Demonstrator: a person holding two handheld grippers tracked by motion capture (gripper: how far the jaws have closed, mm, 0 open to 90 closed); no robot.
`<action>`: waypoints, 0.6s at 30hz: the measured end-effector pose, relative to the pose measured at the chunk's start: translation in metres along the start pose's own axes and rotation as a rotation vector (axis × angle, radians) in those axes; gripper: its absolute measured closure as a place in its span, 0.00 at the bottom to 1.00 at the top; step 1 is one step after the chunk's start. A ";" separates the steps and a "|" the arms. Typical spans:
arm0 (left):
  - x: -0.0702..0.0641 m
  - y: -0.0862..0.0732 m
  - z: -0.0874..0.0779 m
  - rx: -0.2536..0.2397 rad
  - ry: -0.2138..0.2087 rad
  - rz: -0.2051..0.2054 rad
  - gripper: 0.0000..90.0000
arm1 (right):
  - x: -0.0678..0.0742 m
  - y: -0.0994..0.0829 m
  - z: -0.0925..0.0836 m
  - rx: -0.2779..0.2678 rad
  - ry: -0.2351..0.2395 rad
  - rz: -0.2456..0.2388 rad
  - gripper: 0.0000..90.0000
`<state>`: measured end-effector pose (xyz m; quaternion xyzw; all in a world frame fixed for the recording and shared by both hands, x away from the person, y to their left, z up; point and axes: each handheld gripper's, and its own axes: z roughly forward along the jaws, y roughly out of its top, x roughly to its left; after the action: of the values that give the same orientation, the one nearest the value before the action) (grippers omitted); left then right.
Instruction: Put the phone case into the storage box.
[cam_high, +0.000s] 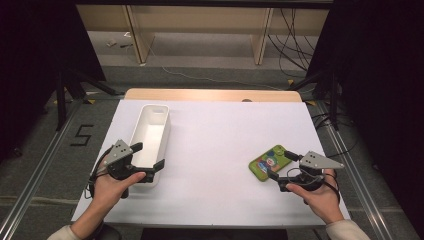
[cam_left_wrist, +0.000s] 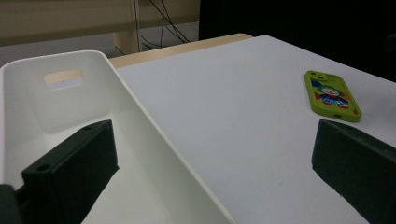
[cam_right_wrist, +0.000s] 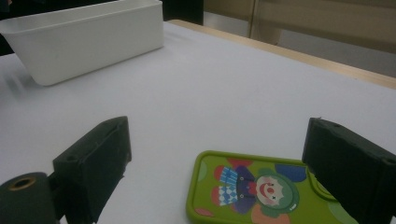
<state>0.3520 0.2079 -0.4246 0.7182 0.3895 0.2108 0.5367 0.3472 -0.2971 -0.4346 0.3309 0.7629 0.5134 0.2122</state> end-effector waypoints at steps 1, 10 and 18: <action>0.000 0.000 0.000 0.000 -0.001 0.000 0.00 | 0.000 0.000 0.000 -0.001 -0.001 0.000 0.10; 0.000 0.000 0.000 -0.004 0.002 0.000 0.00 | 0.000 0.000 0.000 0.001 -0.003 -0.002 0.10; 0.001 0.000 -0.001 -0.008 0.004 -0.001 0.00 | 0.001 0.003 -0.001 -0.029 -0.025 -0.015 0.33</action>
<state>0.3516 0.2092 -0.4245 0.7155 0.3899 0.2136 0.5389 0.3468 -0.2957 -0.4314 0.3286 0.7551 0.5185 0.2304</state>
